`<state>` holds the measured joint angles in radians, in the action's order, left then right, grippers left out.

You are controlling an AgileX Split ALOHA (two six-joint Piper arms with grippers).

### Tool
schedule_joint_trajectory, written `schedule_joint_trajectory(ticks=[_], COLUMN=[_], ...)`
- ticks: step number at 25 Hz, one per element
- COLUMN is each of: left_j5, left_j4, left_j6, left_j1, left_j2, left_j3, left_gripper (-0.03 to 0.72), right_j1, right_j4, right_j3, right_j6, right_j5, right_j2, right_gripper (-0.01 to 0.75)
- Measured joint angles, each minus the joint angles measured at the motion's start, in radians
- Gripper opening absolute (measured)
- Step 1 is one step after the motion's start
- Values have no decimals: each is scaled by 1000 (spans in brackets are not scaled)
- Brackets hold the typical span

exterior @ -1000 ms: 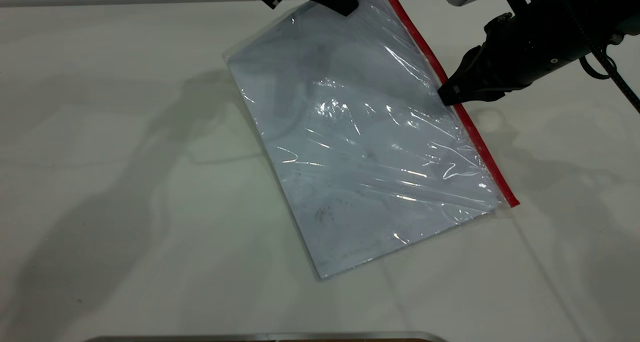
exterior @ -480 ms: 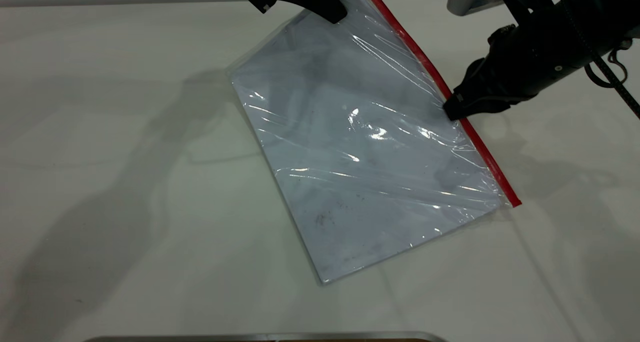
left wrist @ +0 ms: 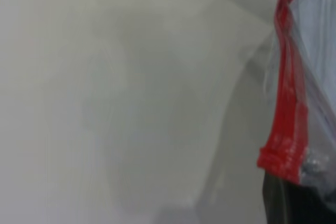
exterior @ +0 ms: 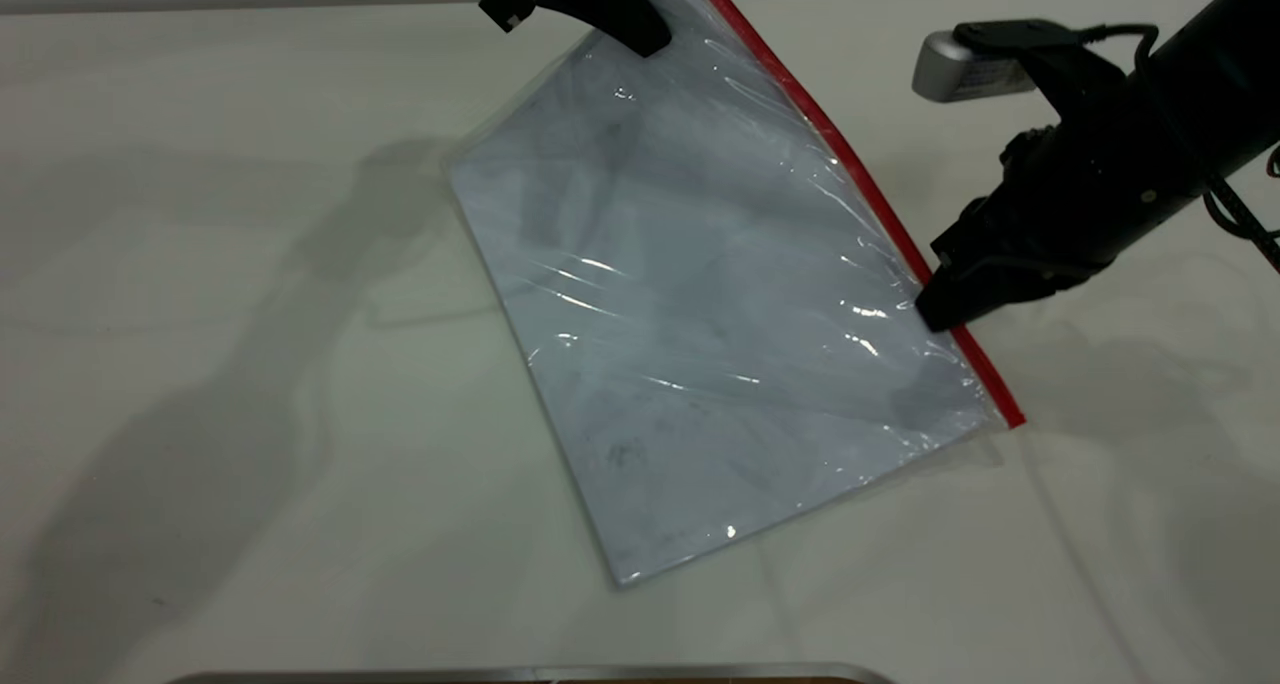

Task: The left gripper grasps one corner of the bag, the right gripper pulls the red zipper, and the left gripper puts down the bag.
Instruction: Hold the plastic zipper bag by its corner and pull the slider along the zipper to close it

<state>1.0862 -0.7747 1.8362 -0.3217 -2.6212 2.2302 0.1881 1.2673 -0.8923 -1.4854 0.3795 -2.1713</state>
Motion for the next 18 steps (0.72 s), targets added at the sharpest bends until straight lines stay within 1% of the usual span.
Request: schedule_joint_trajectory(ticks=[5,12,18], left_j5=[5,7,7], left_j4=[16,31,33], left_j6=[-1,-1,-1], left_j1=[1,2,3], left_j2=[7,7,7], left_j3=[0,1,1], left_gripper=[52,52,52], right_j1=[-1,-2,-2], right_j4=[-113,-245,-313], right_j3=[2,2,2], right_j6=[138,280,324], right_j5=[113,260,348], right_j2=[0,0,0], right_gripper=[58,62,65])
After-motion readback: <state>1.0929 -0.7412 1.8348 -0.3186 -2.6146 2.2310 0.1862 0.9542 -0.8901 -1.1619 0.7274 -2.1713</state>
